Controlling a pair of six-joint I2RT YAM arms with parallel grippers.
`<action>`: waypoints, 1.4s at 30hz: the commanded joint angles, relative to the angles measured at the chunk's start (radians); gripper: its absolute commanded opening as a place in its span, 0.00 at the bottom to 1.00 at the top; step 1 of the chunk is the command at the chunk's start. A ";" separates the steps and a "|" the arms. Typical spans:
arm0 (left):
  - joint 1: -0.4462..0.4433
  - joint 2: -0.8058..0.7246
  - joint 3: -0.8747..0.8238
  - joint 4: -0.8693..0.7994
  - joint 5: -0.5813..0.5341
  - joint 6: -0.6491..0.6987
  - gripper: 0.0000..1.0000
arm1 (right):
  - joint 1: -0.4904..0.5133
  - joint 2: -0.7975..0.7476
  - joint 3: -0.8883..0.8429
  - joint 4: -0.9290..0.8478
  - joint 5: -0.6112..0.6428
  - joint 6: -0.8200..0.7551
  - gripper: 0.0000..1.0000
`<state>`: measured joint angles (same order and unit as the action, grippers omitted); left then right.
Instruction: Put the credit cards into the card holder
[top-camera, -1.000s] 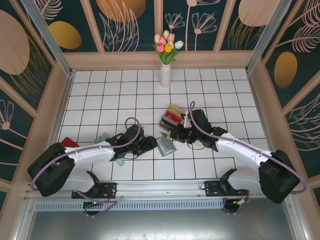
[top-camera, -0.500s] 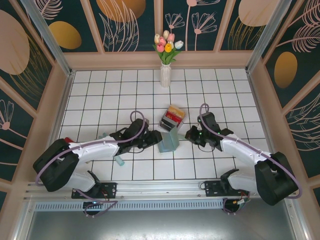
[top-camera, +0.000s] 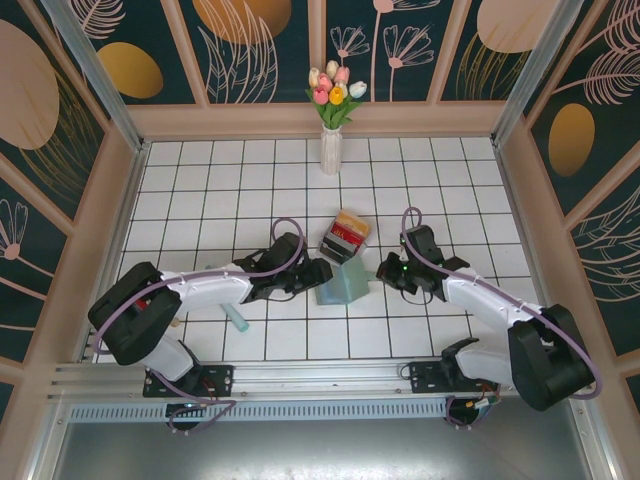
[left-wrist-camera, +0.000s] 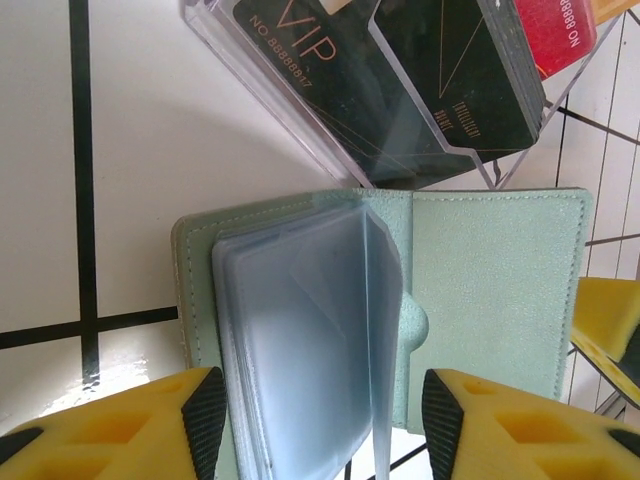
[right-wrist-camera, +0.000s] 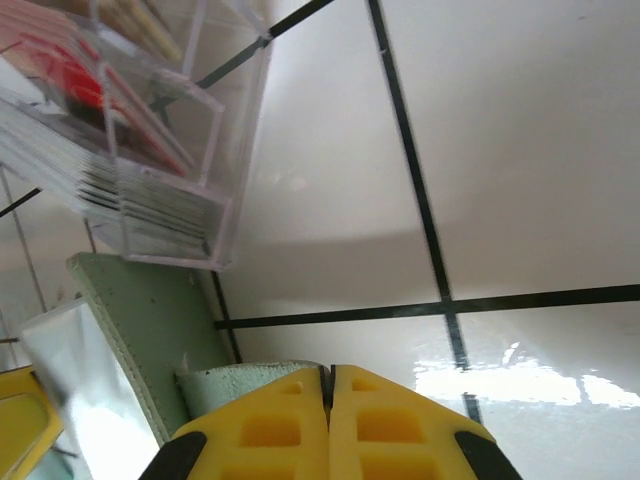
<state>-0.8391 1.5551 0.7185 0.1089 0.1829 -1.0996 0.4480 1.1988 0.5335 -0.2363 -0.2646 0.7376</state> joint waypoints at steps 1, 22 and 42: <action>-0.005 -0.034 -0.001 0.027 -0.006 0.015 0.54 | -0.011 0.020 -0.027 -0.029 0.037 -0.024 0.04; -0.022 0.036 0.090 -0.028 -0.011 0.032 0.16 | -0.011 0.011 -0.041 -0.021 0.045 -0.023 0.04; -0.077 0.351 0.263 -0.038 0.079 0.088 0.24 | -0.012 -0.156 0.002 -0.066 0.077 -0.025 0.28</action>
<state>-0.9131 1.9114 1.0290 0.0822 0.2657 -1.0210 0.4442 1.1030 0.4992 -0.2714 -0.2073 0.7155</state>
